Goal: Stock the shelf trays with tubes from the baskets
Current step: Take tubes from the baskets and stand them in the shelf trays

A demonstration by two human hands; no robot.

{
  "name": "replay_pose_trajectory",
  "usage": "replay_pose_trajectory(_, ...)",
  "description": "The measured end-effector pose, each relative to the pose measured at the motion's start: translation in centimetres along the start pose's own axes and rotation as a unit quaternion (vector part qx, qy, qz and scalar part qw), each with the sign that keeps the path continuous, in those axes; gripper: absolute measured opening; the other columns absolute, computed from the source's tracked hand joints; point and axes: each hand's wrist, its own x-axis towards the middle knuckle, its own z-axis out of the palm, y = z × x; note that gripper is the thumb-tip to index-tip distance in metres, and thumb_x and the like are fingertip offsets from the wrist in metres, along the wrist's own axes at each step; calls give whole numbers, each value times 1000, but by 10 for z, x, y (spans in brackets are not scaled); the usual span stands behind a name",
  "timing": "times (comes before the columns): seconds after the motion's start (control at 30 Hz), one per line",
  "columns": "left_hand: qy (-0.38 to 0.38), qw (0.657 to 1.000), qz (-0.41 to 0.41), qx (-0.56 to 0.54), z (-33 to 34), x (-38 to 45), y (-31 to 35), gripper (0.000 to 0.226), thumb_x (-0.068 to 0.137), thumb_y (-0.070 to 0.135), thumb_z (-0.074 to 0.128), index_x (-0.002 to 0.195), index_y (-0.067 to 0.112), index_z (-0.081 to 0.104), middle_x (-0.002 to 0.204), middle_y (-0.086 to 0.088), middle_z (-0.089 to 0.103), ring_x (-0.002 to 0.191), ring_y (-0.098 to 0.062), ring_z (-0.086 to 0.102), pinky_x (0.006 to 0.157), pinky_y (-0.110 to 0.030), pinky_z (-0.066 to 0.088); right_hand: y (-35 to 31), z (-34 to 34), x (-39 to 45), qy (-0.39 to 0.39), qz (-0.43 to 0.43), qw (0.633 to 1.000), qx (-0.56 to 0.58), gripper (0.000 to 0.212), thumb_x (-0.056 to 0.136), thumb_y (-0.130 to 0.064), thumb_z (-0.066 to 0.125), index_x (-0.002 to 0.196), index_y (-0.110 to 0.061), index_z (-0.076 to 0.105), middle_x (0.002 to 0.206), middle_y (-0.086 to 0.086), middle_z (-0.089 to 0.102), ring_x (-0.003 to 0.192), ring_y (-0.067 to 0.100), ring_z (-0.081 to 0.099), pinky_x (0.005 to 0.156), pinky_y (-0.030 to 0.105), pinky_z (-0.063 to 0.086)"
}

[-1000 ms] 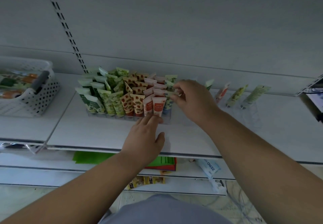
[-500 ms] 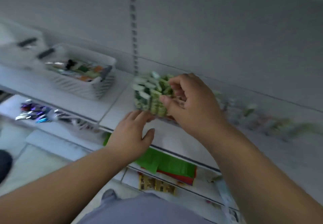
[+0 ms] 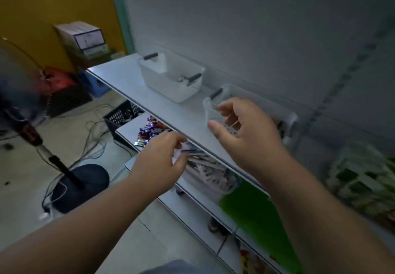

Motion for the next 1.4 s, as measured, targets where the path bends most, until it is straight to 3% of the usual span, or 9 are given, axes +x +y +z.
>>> replay_pose_trajectory(0.17,-18,1000,10,-13,-39,39,-56,15,86,23,62,100,25,59,88,12,55,83,-7,49,72,-26,44,-33,49,60,-14,23,1000,12,31,87,-43,60,112,-26,57,97,-16,52,86,-1,50,75,24,44)
replay_pose_trajectory(0.27,-28,999,-12,-27,-39,67,-87,18,87,26,60,105,28,59,93,15,55,86,-3,50,77,-23,45,-29,62,97,-16,27,999,-11,28,87,-44,61,110,-29,56,91,-21,47,88,-4,49,72,16,41)
replay_pose_trajectory(0.47,-11,997,-50,-66,-23,139,-129,25,89,31,58,114,33,55,99,21,52,88,-2,51,77,-22,43,5,104,189,-21,13,998,-53,24,85,-40,65,102,-24,59,95,-9,56,82,6,54,73,24,46)
replay_pose_trajectory(0.63,-27,998,-15,-61,-40,193,-165,26,90,31,57,115,31,56,102,18,52,92,-3,50,81,-23,45,31,138,261,-45,28,995,-90,26,83,-33,71,99,-15,61,93,-2,58,78,12,54,74,28,48)
replay_pose_trajectory(0.77,-3,998,61,-34,-41,247,-197,27,88,34,55,114,24,58,105,9,58,97,-16,53,87,-33,45,45,165,296,-77,75,985,-136,31,83,-37,69,105,-18,59,101,1,56,85,17,56,78,34,50)
replay_pose_trajectory(0.93,-33,986,159,-42,-44,315,-229,30,87,36,54,113,22,60,109,5,61,102,-18,54,90,-32,41,56,201,327,-130,176,952,-213,42,87,-42,63,119,-17,54,123,8,56,106,25,56,88,34,47)
replay_pose_trajectory(1.03,-44,976,203,-63,-50,343,-248,27,87,30,60,112,21,60,107,5,61,100,-16,52,88,-29,41,69,221,345,-203,221,910,-285,46,92,-38,56,130,-15,48,134,10,52,118,28,52,91,34,43)
replay_pose_trajectory(1.2,-95,962,231,-108,-49,367,-265,27,86,23,66,112,21,60,106,7,59,98,-14,54,85,-29,43,85,243,357,-303,271,848,-342,29,90,-14,51,117,-10,61,122,10,62,106,28,60,86,31,48)
replay_pose_trajectory(1.4,-110,950,257,-143,-44,382,-270,27,86,22,65,113,20,59,107,9,58,96,-9,53,83,-26,45,88,253,359,-328,261,841,-342,31,80,0,51,108,-5,64,112,15,64,96,30,63,77,31,50)
